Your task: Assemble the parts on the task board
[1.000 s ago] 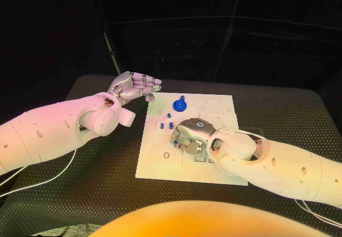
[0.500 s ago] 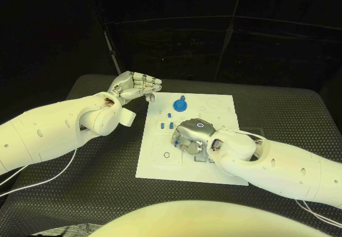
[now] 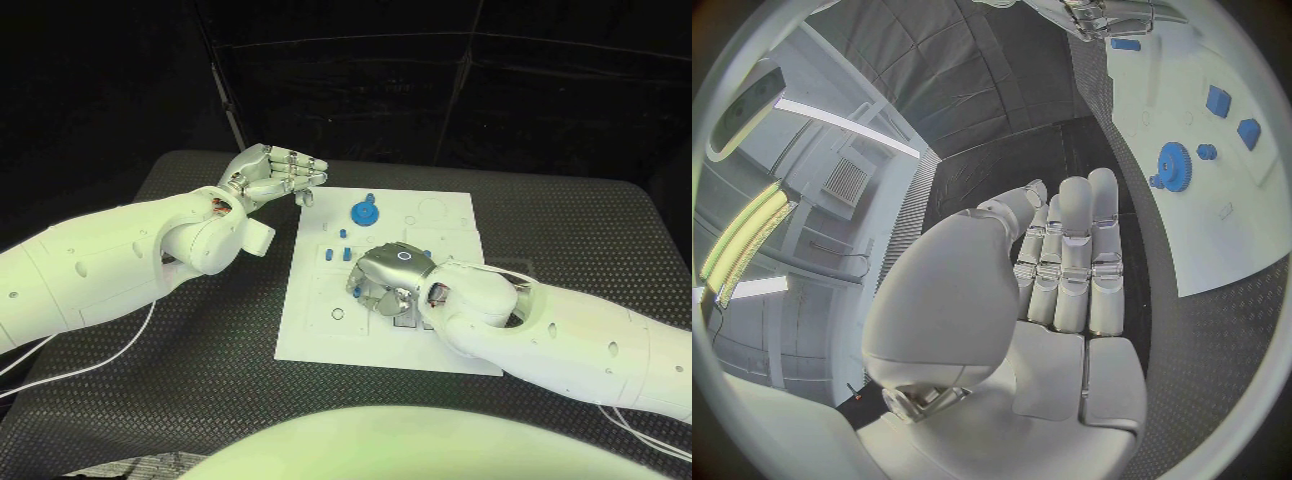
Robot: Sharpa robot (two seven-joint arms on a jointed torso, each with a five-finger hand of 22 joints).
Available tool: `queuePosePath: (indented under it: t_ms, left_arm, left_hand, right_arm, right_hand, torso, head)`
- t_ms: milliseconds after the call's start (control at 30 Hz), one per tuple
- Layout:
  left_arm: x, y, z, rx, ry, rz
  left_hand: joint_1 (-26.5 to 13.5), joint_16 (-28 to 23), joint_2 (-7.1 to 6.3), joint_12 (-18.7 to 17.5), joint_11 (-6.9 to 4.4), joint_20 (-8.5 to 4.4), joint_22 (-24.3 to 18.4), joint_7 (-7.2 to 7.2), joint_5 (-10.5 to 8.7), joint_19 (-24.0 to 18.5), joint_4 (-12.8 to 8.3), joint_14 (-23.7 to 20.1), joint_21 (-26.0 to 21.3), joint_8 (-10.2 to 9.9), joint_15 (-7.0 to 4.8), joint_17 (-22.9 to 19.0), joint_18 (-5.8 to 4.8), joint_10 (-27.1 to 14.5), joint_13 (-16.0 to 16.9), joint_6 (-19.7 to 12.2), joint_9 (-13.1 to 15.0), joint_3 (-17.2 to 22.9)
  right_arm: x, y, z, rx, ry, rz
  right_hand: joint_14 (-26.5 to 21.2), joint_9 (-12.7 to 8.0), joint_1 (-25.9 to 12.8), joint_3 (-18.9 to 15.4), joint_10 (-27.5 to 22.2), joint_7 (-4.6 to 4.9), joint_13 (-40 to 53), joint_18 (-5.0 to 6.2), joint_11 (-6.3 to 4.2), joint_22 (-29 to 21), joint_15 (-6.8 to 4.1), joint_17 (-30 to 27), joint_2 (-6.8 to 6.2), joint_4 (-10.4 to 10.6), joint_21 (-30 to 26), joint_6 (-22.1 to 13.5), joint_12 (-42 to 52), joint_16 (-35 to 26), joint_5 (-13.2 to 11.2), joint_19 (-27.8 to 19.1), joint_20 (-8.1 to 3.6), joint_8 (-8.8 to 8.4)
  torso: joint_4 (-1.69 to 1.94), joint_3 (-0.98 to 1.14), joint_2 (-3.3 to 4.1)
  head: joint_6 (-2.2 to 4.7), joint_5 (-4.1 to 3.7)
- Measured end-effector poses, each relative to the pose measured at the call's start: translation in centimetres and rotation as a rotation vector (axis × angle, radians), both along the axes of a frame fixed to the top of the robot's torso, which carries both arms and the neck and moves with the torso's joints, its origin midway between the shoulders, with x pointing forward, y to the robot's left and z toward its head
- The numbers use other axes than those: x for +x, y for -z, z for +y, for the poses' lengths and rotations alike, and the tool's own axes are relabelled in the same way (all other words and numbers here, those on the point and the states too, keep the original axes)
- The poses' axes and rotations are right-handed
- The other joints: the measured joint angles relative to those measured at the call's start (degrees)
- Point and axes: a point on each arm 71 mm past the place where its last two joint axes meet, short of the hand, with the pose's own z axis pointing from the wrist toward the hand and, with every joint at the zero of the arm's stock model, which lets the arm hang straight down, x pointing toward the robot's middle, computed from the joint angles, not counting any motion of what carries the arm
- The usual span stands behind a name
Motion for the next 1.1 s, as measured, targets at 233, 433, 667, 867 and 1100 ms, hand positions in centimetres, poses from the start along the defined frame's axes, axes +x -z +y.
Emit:
queuePosePath:
  t_ms: [233, 433, 667, 867, 1100]
  left_arm:
    - [0.0, 0.0, 0.1, 0.001, -0.001, 0.001]
    - [0.0, 0.0, 0.1, 0.001, -0.001, 0.002]
    - [0.1, 0.1, 0.2, 0.002, -0.001, 0.004]
    - [0.1, 0.1, 0.5, 0.005, -0.005, 0.006]
    - [0.1, 0.1, 0.5, 0.006, -0.007, 0.006]
  left_hand:
    - [0.0, 0.0, 0.00, 0.0, 0.00, 0.00, 0.0, 0.00, 0.00, 0.0, 0.0, 0.0, 0.0, 0.0, 0.00, 0.0, 0.00, 0.0, 0.0, 0.0, 0.0, 0.0]
    - [0.0, -0.2, 0.00, 0.0, 0.21, 0.00, -0.1, 0.00, 0.00, 0.0, 0.0, 0.0, 0.0, 0.0, 0.00, -0.1, 0.00, -0.2, 0.0, 0.0, -0.1, 0.0]
    - [0.0, -0.2, 0.00, 0.0, 0.21, 0.00, -0.1, 0.00, 0.00, 0.0, 0.0, 0.0, 0.0, 0.0, 0.00, -0.1, 0.00, -0.2, 0.0, 0.0, 0.0, 0.0]
    - [0.0, -0.2, 0.00, 0.0, 0.21, 0.00, -0.1, 0.00, 0.00, 0.0, 0.0, 0.0, 0.0, 0.0, 0.00, -0.1, 0.00, -0.2, 0.0, 0.0, 0.0, 0.0]
    - [0.0, -0.2, 0.00, 0.0, 0.21, 0.00, -0.1, 0.00, 0.00, 0.0, 0.0, 0.0, 0.0, -0.2, 0.00, -0.1, 0.00, -0.2, 0.0, 0.0, 0.0, 0.0]
  right_arm:
    - [0.1, 0.0, -0.2, 0.003, 0.009, -0.005]
    - [0.1, -0.2, -0.4, 0.029, 0.018, -0.023]
    - [-0.6, -1.1, -1.0, 0.091, 0.020, -0.053]
    - [-0.6, -2.5, -3.8, 0.123, 0.064, -0.075]
    - [2.2, -5.3, -6.8, 0.131, 0.174, -0.123]
  right_hand:
    - [0.1, 0.0, -0.7, -2.4, -5.7, 0.67, 0.0, 0.00, 1.05, -3.8, 0.92, -1.9, -0.63, -0.7, -2.6, -3.6, -1.0, -1.3, -0.2, -2.4, 0.94, -0.34]
    - [0.1, 0.0, -0.7, -2.9, -6.6, 0.65, 0.1, 0.01, 1.14, -5.1, 0.92, -2.7, -0.63, -0.9, -3.2, -4.0, -1.0, -1.7, -0.2, -2.7, 0.99, -0.34]
    - [0.1, 0.0, -0.8, -3.6, -7.0, 0.70, 0.2, 0.00, 1.12, -5.7, 0.92, -3.2, -0.48, -1.0, -3.7, -4.4, -0.7, -2.0, -0.2, -3.1, 0.99, -0.34]
    - [0.1, 0.0, -0.9, -4.2, -7.0, 0.52, 0.2, 0.01, 1.12, -5.9, 0.92, -3.5, -0.40, -0.9, -3.8, -4.5, -0.1, -2.0, -0.2, -3.1, 0.99, -0.33]
    - [0.1, 0.0, -1.4, -8.9, -9.2, -0.76, 0.2, 0.00, 1.08, -6.9, 0.92, -4.1, -0.11, 0.0, -4.8, -6.7, 1.7, -2.2, -1.4, -3.1, 0.99, -0.33]
  torso:
    - [-0.01, -0.01, 0.00]
    - [-0.01, 0.00, 0.00]
    - [-0.05, 0.08, 0.03]
    - [-0.14, 0.07, 0.00]
    - [-0.41, -0.01, -0.15]
  head:
    - [0.00, 0.00]
    - [0.12, -0.03]
    - [0.57, -0.16]
    - [1.01, -0.65]
    - [1.90, -1.58]
